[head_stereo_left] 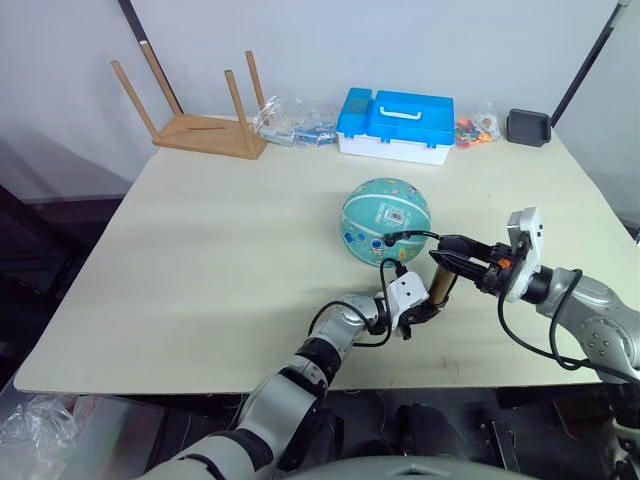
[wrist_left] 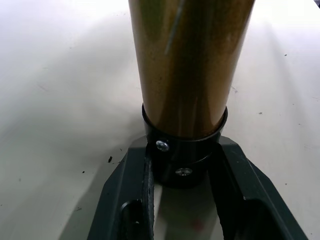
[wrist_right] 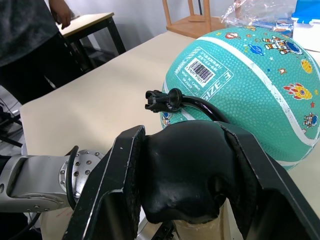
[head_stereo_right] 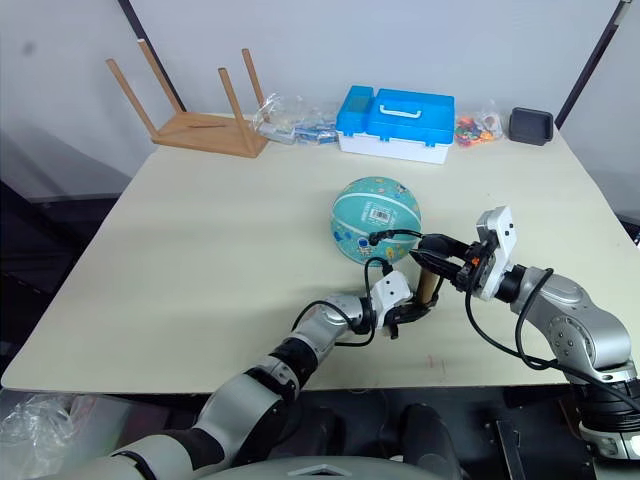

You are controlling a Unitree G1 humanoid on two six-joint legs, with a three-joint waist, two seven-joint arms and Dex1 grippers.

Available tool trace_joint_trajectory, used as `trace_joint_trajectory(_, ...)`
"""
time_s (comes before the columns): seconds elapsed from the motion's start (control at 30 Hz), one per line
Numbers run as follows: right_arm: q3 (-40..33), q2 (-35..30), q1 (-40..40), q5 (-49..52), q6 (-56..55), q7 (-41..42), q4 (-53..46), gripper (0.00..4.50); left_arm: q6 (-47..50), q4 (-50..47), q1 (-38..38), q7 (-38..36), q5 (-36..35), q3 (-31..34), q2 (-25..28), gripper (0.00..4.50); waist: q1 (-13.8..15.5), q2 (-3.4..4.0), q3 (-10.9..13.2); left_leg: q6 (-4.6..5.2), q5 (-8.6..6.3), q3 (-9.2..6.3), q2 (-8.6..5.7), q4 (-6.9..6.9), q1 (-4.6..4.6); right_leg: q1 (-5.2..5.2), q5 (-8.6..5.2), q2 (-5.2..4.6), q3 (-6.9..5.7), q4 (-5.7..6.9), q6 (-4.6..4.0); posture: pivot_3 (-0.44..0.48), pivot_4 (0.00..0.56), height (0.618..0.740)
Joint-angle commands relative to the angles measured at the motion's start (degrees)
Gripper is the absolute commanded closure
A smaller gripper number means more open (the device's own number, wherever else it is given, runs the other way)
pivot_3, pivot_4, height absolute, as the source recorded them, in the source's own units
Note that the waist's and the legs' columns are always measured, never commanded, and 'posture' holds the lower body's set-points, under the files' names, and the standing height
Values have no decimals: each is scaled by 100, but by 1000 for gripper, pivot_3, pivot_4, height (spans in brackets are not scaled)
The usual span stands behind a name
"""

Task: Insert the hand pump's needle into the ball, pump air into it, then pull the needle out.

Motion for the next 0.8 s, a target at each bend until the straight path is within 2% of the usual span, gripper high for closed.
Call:
trace_joint_trajectory(0.03,-337,-244,101,199,448,-55,-296,2831,172,215,174,-120,72,-61,84,3458,11,5,7,0,0,0,-1,0,-3,-1,0,-1,0,-1,0,0,150,740)
trace_joint_trajectory(0.27,-1623,-802,-335,1609,1168,-324,-1161,2831,168,249,137,-162,75,-44,87,3458,32,39,63,1,0,-3,-19,0,-47,-38,10,-17,0,-4,-14,0,150,740)
trace_joint_trajectory(0.47,-2520,-1605,-952,3173,1880,-682,-1232,2831,148,297,99,-174,76,-45,91,3458,74,50,81,1,2,-7,-27,9,-107,-89,14,-21,-2,-2,-16,0,150,740)
trace_joint_trajectory(0.57,-2240,-1650,-893,3005,1968,-722,-1219,2831,137,314,90,-158,77,-52,85,3458,85,43,85,2,2,-8,-27,9,-112,-91,15,-24,-6,-3,-17,0,150,740)
trace_joint_trajectory(0.8,-823,-1101,-307,1337,1331,-338,-725,2831,138,278,124,-118,76,-54,80,3458,46,16,62,2,2,-3,-23,12,-96,-78,14,-18,-4,3,-15,0,150,740)
